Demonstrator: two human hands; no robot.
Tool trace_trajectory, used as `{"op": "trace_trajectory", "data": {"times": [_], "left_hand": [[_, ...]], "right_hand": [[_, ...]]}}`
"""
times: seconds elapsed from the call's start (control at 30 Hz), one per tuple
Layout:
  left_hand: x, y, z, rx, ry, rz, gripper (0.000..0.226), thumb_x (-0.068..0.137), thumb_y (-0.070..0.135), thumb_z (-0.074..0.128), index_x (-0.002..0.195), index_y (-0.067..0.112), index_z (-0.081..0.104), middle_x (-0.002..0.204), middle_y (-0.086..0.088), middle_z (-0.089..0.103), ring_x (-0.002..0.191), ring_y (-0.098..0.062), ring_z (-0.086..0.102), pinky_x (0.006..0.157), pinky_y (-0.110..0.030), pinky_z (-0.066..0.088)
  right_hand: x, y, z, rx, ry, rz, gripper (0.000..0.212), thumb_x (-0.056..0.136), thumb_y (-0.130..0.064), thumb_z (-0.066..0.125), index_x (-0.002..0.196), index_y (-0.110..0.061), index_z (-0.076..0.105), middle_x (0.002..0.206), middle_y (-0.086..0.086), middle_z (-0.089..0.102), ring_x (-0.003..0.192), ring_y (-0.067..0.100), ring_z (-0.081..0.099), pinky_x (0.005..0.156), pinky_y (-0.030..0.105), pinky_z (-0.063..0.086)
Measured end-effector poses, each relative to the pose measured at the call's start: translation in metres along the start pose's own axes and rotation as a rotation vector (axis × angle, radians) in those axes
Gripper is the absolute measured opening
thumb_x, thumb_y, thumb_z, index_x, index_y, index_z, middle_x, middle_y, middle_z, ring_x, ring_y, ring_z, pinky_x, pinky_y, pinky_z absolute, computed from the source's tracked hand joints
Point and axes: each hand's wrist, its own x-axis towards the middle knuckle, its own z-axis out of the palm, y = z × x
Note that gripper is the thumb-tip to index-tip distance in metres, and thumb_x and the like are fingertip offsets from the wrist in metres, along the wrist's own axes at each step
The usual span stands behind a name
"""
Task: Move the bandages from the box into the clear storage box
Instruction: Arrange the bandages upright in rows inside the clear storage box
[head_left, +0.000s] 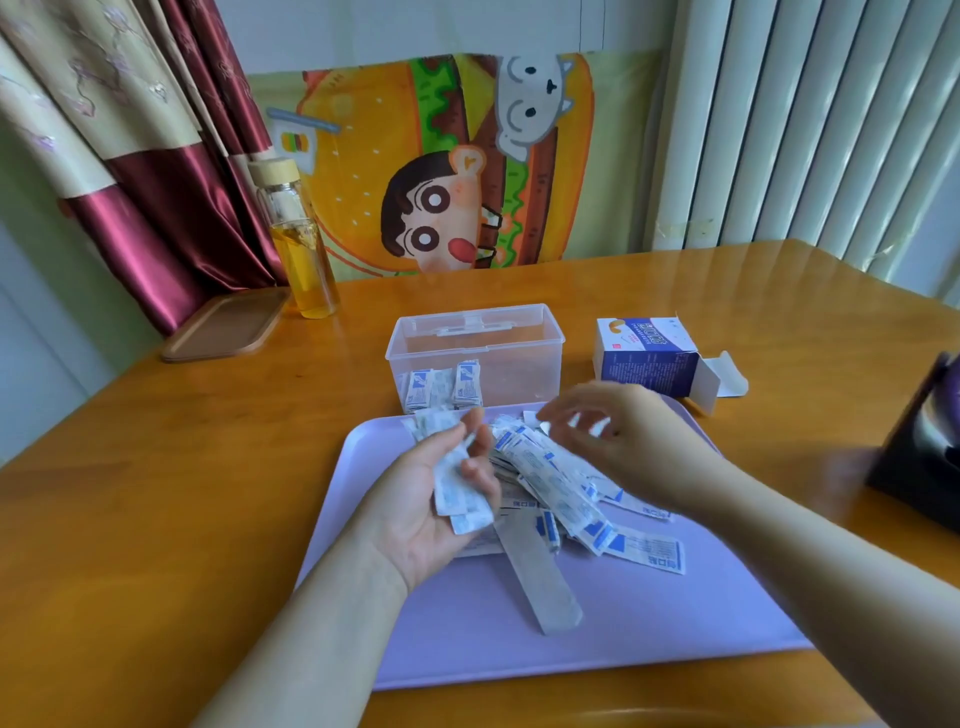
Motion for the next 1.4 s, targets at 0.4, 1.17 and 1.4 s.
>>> {"op": "trace_trajectory", "data": {"times": [0.4,1.17,1.4], "left_hand": [[0.003,0.008,-0.006,0.007,0.088,0.109,0.022,0.092,0.016,0.049,0.111,0.013,0.059,0.067,0.002,0.053,0.040,-0.005,0.033,0.040,-0.013,0.033],[-0.002,-0.001,0.010,0.142,0.126,0.171,0.019,0.097,0.018,0.047,0.089,0.018,0.064,0.063,0.002,0.064,0.040,-0.010,0.058,0.039,-0.017,0.045],[0.014,0.000,-0.013,0.031,0.226,0.200,0.018,0.098,0.016,0.046,0.105,0.022,0.061,0.072,0.005,0.052,0.065,-0.001,0.046,0.068,-0.015,0.050]], "right_hand": [[-0.002,0.021,0.023,-0.134,-0.241,0.291,0.045,0.077,-0.031,0.074,0.117,-0.025,0.054,0.084,-0.007,0.059,0.067,0.005,0.052,0.051,0.013,0.038],[-0.010,-0.012,0.008,-0.025,-0.272,0.148,0.028,0.072,-0.045,0.075,0.080,-0.021,0.062,0.069,-0.005,0.066,0.052,0.003,0.048,0.049,0.015,0.035],[-0.031,-0.011,0.038,-0.220,-0.344,0.098,0.030,0.067,-0.040,0.073,0.083,-0.020,0.057,0.070,-0.008,0.059,0.064,0.007,0.050,0.058,0.027,0.043]]}}
